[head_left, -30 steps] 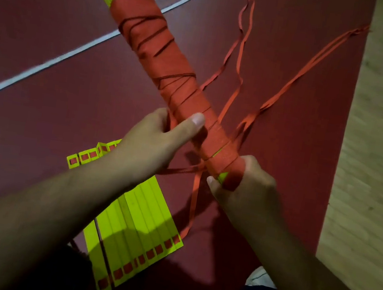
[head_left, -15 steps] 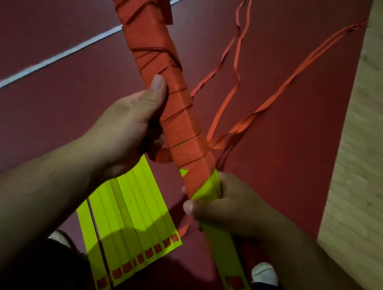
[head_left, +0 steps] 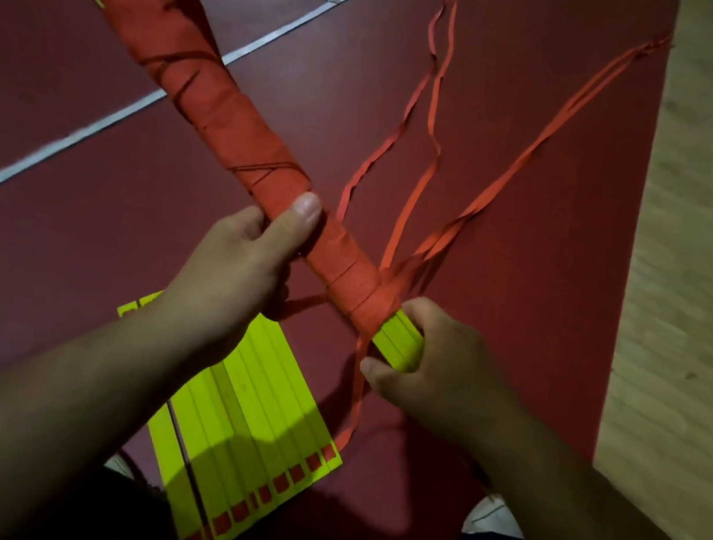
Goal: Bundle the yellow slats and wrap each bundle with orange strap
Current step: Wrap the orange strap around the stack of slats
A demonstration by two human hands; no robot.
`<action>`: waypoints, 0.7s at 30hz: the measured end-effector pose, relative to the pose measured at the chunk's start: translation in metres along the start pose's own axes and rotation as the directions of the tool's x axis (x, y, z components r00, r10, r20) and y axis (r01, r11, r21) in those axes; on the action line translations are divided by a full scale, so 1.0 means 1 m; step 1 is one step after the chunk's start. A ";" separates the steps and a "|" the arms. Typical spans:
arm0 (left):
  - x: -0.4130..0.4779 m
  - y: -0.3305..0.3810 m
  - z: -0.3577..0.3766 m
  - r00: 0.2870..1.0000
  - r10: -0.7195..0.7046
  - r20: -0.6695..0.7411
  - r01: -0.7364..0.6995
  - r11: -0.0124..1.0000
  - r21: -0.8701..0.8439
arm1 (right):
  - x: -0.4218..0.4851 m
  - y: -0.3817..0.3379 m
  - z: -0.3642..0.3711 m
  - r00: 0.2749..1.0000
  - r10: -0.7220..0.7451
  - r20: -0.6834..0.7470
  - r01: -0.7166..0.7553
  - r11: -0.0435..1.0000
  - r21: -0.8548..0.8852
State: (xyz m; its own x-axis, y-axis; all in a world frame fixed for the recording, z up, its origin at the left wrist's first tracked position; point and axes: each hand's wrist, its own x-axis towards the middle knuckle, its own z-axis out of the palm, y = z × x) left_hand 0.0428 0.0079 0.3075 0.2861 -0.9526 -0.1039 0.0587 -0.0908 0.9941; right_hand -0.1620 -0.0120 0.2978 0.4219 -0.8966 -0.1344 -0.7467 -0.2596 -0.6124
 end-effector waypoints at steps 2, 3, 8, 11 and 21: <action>0.002 -0.001 -0.005 0.998 0.040 0.055 -0.036 0.996 -0.083 | 0.000 -0.003 -0.011 0.986 0.000 0.166 -0.029 0.984 0.175; 0.002 0.001 -0.007 0.995 0.062 0.083 -0.052 0.991 -0.121 | -0.001 -0.006 -0.017 0.968 0.000 0.251 -0.071 0.960 0.272; 0.006 0.007 -0.014 0.981 0.081 0.178 -0.057 0.989 -0.135 | 0.001 -0.008 -0.020 0.967 -0.119 0.227 0.039 0.944 0.327; 0.006 0.008 -0.017 0.985 0.021 0.174 -0.014 0.999 -0.039 | 0.001 -0.002 -0.013 0.996 -0.065 -0.063 0.070 0.994 0.081; -0.007 0.000 0.009 0.996 -0.061 0.070 0.066 0.995 -0.074 | -0.003 -0.005 0.001 0.961 0.016 -0.277 -0.051 0.992 -0.117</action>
State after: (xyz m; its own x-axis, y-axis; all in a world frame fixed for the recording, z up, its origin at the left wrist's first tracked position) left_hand 0.0322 0.0119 0.3086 0.2140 -0.9633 -0.1619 0.1478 -0.1319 0.9802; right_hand -0.1592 -0.0077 0.3008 0.2505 -0.9650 0.0770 -0.8222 -0.2541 -0.5094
